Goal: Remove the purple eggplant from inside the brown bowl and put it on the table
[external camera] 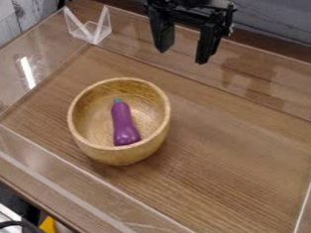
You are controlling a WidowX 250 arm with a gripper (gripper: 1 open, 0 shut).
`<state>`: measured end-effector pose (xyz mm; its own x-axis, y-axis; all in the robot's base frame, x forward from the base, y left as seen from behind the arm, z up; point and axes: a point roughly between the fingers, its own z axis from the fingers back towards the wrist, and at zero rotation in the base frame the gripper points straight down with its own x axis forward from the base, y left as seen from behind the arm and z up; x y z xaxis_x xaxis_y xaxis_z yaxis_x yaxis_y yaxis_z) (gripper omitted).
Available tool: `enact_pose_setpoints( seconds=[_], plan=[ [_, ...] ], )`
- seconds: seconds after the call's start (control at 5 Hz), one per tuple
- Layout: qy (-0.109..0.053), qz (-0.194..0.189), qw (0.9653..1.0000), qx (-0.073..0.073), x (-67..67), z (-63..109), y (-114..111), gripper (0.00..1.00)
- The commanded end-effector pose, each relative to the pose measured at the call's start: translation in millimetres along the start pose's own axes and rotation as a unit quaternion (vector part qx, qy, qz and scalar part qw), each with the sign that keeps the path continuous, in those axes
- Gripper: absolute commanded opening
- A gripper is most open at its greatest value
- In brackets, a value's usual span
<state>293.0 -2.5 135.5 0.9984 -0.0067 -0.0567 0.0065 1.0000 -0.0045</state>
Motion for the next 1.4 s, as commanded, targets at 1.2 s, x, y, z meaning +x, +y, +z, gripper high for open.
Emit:
enact_pose_setpoints(
  seconds=[1.2],
  plan=[
    [-0.016,0.138,0.9903,-0.002,-58.5,-32.3,70,1.0]
  ],
)
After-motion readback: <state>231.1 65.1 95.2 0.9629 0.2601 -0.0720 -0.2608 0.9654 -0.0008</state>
